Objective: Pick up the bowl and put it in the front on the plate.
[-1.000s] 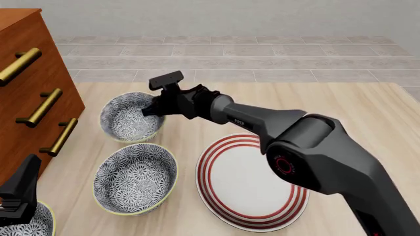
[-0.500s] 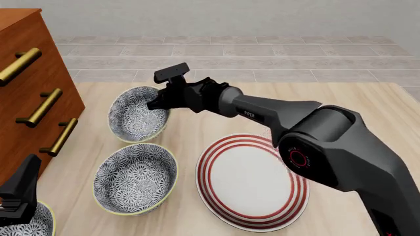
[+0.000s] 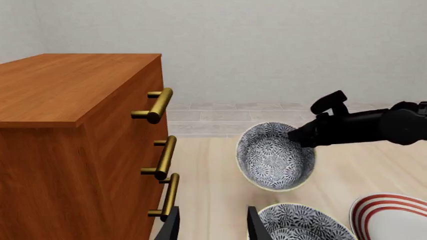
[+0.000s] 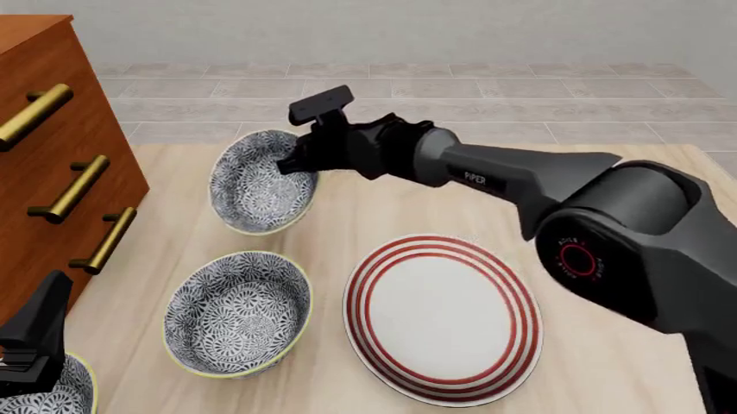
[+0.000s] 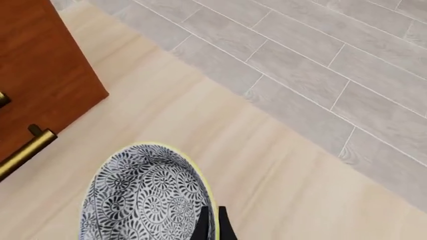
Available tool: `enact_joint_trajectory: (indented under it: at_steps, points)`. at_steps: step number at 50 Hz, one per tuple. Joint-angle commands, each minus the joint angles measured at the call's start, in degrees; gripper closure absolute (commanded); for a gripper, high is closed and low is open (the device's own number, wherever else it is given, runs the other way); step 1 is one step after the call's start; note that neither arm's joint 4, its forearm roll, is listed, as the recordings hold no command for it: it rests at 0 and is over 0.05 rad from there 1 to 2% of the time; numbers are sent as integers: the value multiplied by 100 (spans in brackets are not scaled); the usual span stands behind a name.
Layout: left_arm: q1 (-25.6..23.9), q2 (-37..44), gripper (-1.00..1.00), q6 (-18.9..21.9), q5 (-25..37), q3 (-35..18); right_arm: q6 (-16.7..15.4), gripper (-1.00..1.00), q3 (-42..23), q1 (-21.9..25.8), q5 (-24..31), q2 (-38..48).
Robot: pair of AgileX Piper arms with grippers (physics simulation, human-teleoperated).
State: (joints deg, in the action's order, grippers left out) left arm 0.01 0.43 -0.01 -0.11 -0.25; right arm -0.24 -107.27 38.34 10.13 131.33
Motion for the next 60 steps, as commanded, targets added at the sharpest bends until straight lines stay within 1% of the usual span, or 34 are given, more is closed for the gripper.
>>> enact_joint_trajectory:
  at_steps: [1, 14, 25, 27, 36, 50, 60]
  points:
    - [0, 0, -100, 0, 0, 0, -21, 100, 524, -144, -191, -532]
    - [0, 0, -100, 0, 0, 0, 82, 100, 1491, -306, -534, -1278]
    - [0, 0, -100, 0, 0, 0, 193, 100, 2194, -401, -798, -1806]
    - [0, 0, -100, 0, 0, 0, 189, 100, 2230, -415, -814, -1834]
    - [0, 0, -100, 0, 0, 0, 338, 100, 2833, -475, -1043, -2238]
    - [0, 0, -100, 0, 0, 0, 516, 100, 3798, -409, -1416, -3026]
    - [0, 0, -100, 0, 0, 0, 580, 100, 4291, -436, -1536, -3388]
